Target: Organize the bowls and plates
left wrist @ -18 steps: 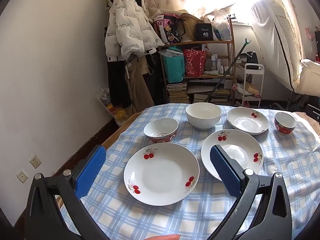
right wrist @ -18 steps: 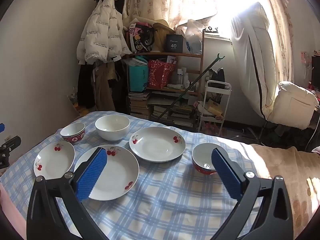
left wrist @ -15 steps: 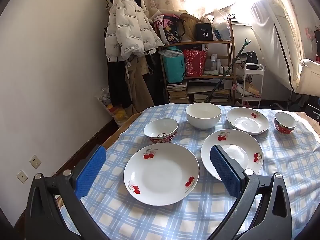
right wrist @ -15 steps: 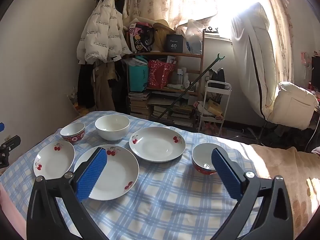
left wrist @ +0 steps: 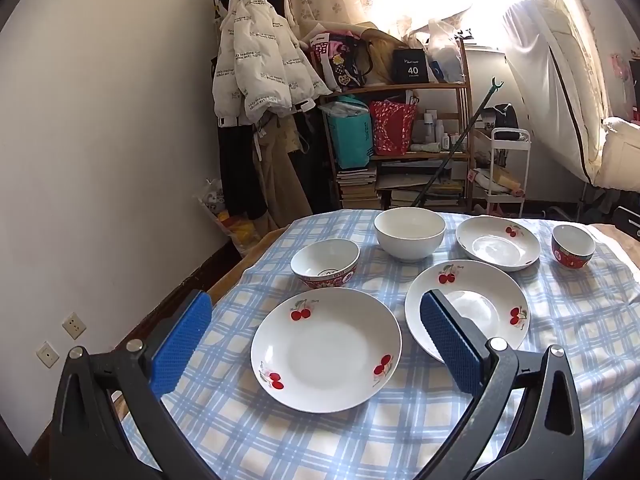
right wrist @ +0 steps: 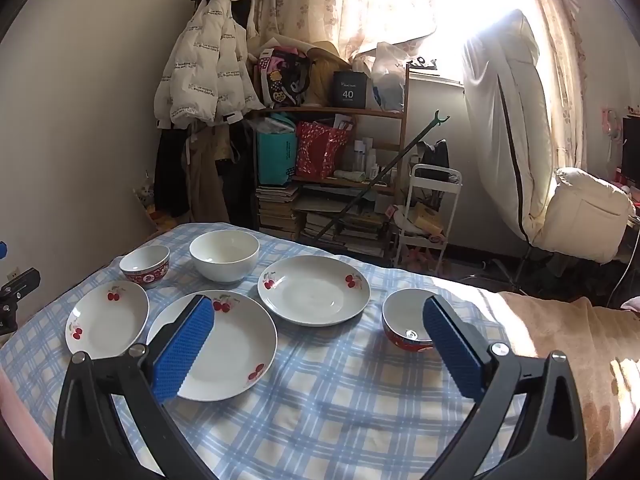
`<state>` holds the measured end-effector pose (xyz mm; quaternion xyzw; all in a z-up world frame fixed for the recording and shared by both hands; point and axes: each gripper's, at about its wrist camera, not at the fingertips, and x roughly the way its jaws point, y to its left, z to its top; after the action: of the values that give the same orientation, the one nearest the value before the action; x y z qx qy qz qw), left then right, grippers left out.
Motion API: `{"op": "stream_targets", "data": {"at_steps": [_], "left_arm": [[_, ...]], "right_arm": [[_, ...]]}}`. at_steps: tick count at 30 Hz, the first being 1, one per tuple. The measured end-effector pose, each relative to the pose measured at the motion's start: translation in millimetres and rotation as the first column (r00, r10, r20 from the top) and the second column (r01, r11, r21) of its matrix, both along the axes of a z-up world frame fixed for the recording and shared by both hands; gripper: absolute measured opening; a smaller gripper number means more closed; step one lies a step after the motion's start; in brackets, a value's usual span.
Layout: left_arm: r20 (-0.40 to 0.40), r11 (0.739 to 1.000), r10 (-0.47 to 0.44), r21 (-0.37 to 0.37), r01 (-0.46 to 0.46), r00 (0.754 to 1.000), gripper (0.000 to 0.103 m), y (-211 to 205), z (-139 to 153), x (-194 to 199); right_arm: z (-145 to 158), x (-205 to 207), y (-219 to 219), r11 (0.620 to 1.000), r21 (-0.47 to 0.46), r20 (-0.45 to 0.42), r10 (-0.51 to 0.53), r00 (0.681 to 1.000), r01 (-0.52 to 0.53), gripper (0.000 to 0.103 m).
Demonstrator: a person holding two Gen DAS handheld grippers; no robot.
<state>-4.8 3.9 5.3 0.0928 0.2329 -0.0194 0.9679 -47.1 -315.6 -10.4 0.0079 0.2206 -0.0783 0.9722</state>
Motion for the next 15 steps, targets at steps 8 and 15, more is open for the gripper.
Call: {"op": "stream_targets", "data": {"at_steps": [8,15], "left_arm": [[0.003,1.000,-0.002,0.002,0.002,1.000,0.102,-2.0,-3.0,2.9],[0.011,1.000,-0.005,0.000,0.005,1.000,0.102,-2.8,-1.3,2.7]], "right_arm": [[4.3,-3.4,1.4,1.000,0.000,0.008,0.008,1.000,-0.008,0.103],[3.4,-3.1,2.7,1.000,-0.012,0.004,0.007,1.000,-0.007,0.103]]}}
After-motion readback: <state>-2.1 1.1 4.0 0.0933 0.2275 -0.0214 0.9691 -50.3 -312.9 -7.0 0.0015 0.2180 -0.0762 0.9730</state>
